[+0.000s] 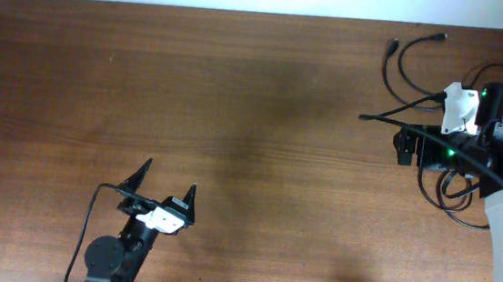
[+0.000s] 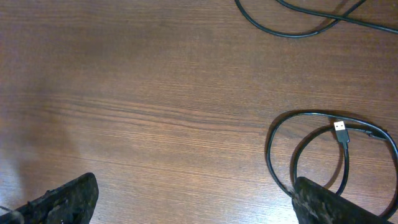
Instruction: Untangle cables
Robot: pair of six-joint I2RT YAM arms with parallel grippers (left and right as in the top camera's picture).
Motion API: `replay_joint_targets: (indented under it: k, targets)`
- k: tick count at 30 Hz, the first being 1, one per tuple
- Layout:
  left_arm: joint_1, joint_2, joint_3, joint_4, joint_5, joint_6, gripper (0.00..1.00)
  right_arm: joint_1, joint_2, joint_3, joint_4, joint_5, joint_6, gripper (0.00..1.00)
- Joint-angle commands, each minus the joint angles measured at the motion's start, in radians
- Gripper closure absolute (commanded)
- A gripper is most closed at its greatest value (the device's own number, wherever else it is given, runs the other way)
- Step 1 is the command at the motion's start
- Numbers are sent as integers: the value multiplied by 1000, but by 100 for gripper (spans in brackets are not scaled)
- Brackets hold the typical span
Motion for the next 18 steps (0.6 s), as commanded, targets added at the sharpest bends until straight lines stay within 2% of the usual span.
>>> replay_joint_targets:
  k: [1, 5, 9, 12, 15, 18]
  targets:
    - [7, -8, -2, -8, -10, 8, 1, 4, -6, 5, 2, 3, -7, 1]
    - [7, -8, -2, -8, -10, 8, 1, 4, -79, 4, 25, 2, -3, 1]
    - [7, -8, -2, -8, -10, 8, 1, 4, -178, -26, 170, -85, -2, 1]
    - [7, -8, -2, -8, -10, 8, 1, 4, -249, -59, 338, -148, 14, 1]
    - [7, -8, -2, -8, -10, 8, 1, 4, -339, -151, 531, -147, 104, 1]
    - [7, -8, -2, -8, -10, 8, 1, 4, -425, -272, 687, -147, 121, 1]
